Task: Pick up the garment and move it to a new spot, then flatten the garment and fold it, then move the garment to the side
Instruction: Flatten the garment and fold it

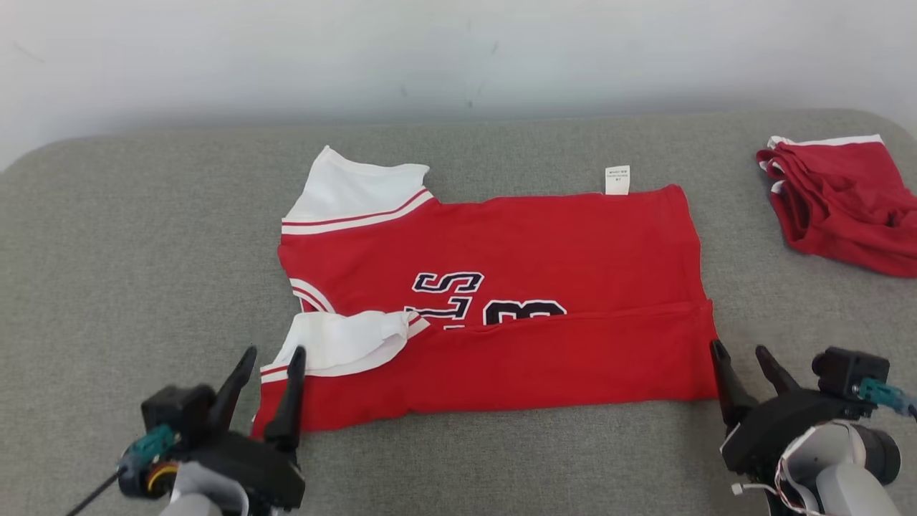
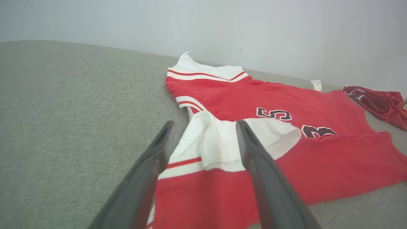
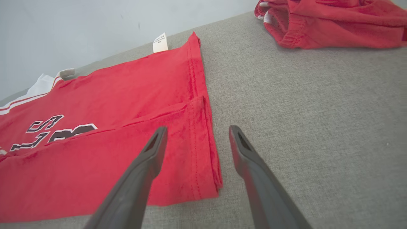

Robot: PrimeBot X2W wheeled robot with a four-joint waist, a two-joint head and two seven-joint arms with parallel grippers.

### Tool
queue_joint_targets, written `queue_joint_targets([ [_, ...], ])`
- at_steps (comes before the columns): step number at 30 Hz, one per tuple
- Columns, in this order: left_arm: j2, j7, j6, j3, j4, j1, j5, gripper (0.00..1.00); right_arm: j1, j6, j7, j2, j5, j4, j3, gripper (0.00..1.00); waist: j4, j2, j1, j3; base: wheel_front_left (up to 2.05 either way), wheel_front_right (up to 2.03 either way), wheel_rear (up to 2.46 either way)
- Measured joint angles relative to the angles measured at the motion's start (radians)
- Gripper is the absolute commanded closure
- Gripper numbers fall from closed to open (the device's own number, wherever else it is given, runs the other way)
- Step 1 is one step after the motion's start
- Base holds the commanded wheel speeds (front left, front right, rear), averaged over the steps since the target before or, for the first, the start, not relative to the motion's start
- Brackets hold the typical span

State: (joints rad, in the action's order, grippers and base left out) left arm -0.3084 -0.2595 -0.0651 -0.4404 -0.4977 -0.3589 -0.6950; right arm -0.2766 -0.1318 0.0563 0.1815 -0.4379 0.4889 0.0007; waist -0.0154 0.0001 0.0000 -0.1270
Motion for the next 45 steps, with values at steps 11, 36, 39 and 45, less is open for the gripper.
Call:
queue_joint_targets([
  [11, -0.003, -0.003, 0.004, 0.016, 0.025, 0.129, 0.021, 0.0, 0.046, 0.0, -0.009, 0.01, 0.019, -0.014, 0.018, 0.0, 0.011, 0.0, -0.0001, -0.004, 0.0, 0.0, 0.0],
  [36, 0.055, -0.002, -0.038, 0.044, -0.184, 0.062, -0.002, 1.0, -0.045, 0.0, -0.115, -0.021, 0.036, 0.192, 0.069, 1.0, 0.012, 0.0, 0.0, 0.002, 0.0, 0.0, 0.0],
  [39, 0.06, -0.003, -0.038, 0.082, -0.137, 0.104, -0.002, 1.0, -0.009, 0.0, -0.121, -0.004, 0.005, 0.165, 0.072, 1.0, 0.013, -0.0001, -0.0001, 0.024, 0.0, 0.0, 0.0],
  [45, 0.069, -0.003, -0.027, 0.117, -0.05, 0.216, 0.024, 1.0, 0.105, 0.0, -0.108, 0.027, -0.028, 0.07, 0.084, 1.0, 0.016, 0.0, -0.0001, 0.064, 0.0, 0.0, 0.0],
])
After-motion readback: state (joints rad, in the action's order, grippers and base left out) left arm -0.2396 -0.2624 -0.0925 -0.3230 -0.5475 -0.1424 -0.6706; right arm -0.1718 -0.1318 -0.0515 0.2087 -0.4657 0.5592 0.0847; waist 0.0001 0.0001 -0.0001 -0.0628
